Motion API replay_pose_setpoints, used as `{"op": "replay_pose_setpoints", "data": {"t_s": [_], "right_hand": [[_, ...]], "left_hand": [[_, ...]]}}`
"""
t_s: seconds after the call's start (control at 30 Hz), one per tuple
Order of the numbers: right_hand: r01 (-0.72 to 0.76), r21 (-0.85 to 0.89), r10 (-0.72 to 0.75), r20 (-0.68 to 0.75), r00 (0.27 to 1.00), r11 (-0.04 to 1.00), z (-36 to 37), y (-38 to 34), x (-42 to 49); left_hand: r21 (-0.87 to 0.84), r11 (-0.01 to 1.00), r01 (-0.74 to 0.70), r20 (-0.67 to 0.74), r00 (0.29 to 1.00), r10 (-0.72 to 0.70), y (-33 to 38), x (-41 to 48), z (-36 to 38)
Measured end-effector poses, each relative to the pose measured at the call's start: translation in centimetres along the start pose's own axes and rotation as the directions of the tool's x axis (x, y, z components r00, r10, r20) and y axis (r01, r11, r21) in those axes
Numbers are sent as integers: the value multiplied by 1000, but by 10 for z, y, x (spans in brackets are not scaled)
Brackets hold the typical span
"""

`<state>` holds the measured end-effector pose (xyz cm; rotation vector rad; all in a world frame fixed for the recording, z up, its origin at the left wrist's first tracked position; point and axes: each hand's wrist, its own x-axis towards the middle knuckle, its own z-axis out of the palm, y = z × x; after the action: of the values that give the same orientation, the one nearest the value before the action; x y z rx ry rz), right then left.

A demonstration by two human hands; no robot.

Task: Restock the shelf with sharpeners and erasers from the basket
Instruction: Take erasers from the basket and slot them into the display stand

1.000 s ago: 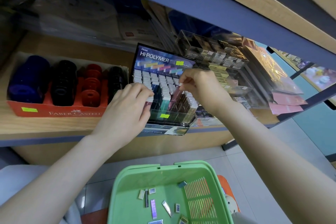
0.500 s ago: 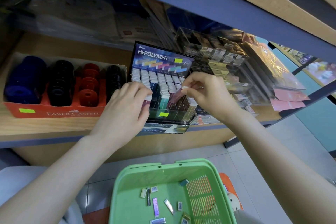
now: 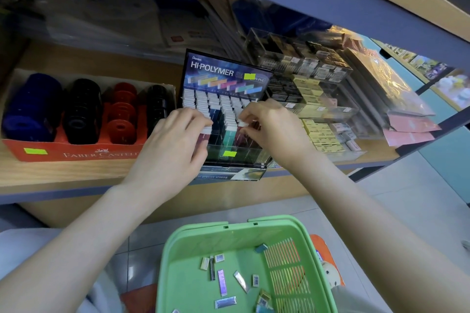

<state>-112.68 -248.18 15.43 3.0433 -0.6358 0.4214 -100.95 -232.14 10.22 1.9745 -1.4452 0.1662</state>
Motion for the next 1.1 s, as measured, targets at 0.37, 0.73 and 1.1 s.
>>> {"op": "replay_pose_setpoints", "data": {"t_s": [0.37,0.73,1.1], "right_hand": [[60,134,-13,-327,945,989,32,-11,-104],[-304,260,24,722,691,916,233,-2,-258],[-369,349,-149,868,474,862,357,-63,-287]], "left_hand": [[25,989,-147,-97,984,149,14,-70,11],[110,945,308,481,816,-322,-14,-159,117],[-101,850,517,452,785,-424,-28,-174,145]]}}
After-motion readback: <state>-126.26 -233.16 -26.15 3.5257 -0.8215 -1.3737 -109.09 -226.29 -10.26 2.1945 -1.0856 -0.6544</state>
